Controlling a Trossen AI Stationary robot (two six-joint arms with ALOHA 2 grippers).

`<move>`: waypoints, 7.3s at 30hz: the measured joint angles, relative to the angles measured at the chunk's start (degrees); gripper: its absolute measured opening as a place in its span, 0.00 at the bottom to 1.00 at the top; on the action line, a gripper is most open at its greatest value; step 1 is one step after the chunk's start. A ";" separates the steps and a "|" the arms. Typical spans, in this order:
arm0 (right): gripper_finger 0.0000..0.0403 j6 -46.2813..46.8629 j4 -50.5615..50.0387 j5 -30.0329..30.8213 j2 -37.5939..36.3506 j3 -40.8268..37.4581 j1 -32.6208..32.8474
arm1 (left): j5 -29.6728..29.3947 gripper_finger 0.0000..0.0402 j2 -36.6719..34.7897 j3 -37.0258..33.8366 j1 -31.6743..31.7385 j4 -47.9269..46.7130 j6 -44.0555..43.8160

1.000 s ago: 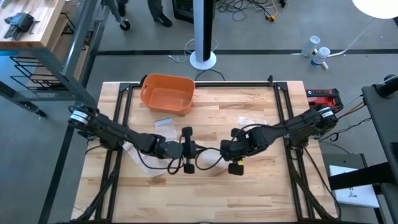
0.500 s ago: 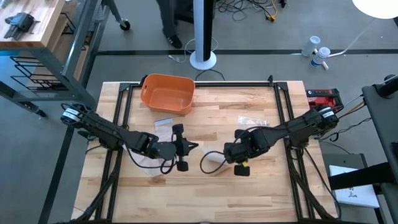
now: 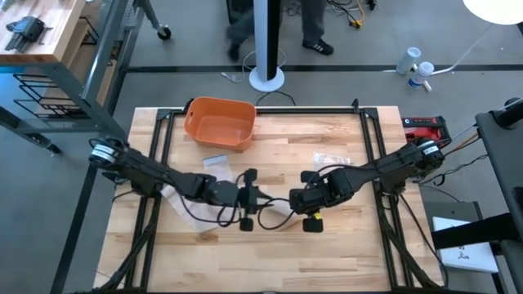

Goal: Roll bandage
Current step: Close the transparent zip bag, then put the transparent zip bag with the rolled white bandage into the orange bin, then roll the white bandage

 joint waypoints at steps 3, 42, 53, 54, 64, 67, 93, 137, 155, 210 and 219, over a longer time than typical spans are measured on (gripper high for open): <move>0.07 -0.04 0.36 0.02 0.00 0.00 0.00 | 3.58 0.30 3.40 0.46 1.81 2.37 -0.12; 0.36 2.08 1.95 0.01 -0.69 3.00 0.49 | -7.22 0.00 5.53 16.85 3.05 -31.95 -13.61; 0.33 4.27 3.99 0.20 0.46 4.24 0.50 | -18.60 0.00 -15.42 18.05 21.06 -60.69 -30.10; 0.32 4.26 4.93 0.20 0.62 4.24 0.50 | -18.20 0.00 -17.09 18.03 24.02 -60.71 -30.12; 0.25 4.25 7.10 -0.04 1.31 4.20 0.61 | -0.48 0.00 -19.17 18.01 58.30 -60.92 -29.70; 0.23 4.22 6.69 -0.12 1.42 4.20 0.61 | -0.08 0.00 -16.46 17.99 62.32 -60.88 -29.45; 0.13 5.12 4.58 -1.55 1.42 4.20 1.88 | -10.99 0.00 0.43 17.92 67.82 -67.91 -25.99; 0.14 3.48 4.97 -1.47 1.60 4.09 1.88 | -12.64 0.35 -8.21 30.84 69.05 -84.17 -20.25; 0.10 0.49 5.82 4.63 1.62 3.10 1.79 | -0.98 0.27 -17.92 25.18 68.54 -84.91 -23.84; 0.33 -13.44 44.40 4.17 13.86 -5.14 2.08 | 10.03 0.28 -34.53 -18.61 26.89 -67.88 -43.26; 0.44 -18.18 47.57 4.56 13.70 -5.09 1.86 | 10.19 0.35 -33.05 -22.20 26.91 -74.37 -47.63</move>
